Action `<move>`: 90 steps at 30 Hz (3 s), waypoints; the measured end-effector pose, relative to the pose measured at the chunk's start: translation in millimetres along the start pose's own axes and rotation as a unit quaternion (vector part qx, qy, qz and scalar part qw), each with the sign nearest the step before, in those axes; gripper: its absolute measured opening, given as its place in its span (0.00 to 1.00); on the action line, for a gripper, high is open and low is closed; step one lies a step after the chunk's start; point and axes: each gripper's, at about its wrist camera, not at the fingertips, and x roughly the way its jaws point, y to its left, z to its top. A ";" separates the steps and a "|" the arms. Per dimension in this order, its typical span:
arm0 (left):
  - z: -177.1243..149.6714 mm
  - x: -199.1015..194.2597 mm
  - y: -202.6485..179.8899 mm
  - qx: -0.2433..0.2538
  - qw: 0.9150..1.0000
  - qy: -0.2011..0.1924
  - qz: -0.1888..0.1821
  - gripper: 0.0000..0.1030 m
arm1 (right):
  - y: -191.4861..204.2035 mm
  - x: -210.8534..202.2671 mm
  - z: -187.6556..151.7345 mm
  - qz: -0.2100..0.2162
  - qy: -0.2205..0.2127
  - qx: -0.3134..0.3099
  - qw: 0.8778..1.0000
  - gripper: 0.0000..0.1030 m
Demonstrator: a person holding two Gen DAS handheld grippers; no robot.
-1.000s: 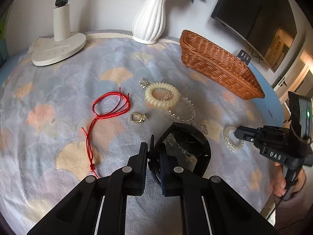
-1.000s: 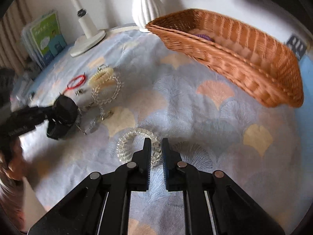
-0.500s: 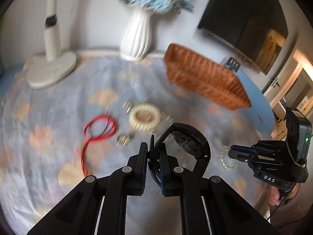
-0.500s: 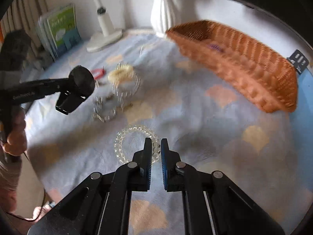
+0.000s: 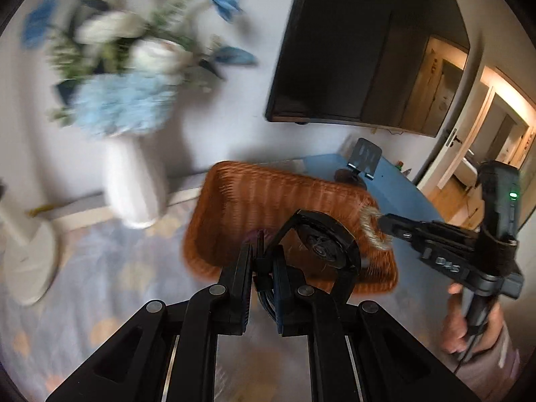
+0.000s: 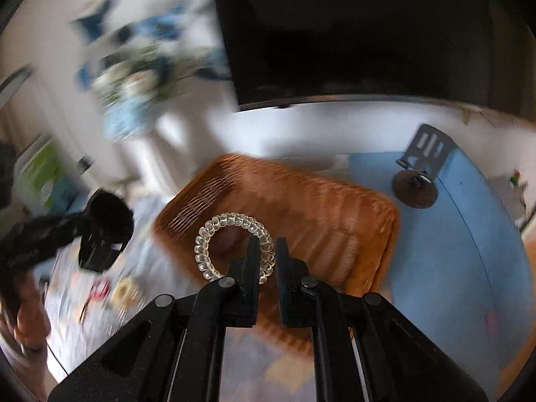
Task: Organize jewelry
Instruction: 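Carry the watch and beaded bracelet into the wicker basket and release both, then move both tools back toward the red string and cream coil hair tie, then grasp the red string bracelet with the left gripper while the right gripper grasps the cream coil hair tie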
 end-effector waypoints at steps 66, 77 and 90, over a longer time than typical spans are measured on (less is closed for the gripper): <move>-186.5 -81.5 179.7 -0.123 0.985 0.021 0.120 0.76 | 130.6 20.0 -150.9 0.045 0.031 -0.083 0.995 0.69; -167.2 -47.2 200.4 -0.101 0.991 0.049 0.071 0.37 | 190.6 65.1 -91.3 0.133 0.116 -0.125 0.976 0.50; -167.3 -28.9 181.6 -0.027 0.992 0.078 0.093 0.37 | 236.4 123.5 -106.5 0.077 0.129 -0.212 0.966 0.33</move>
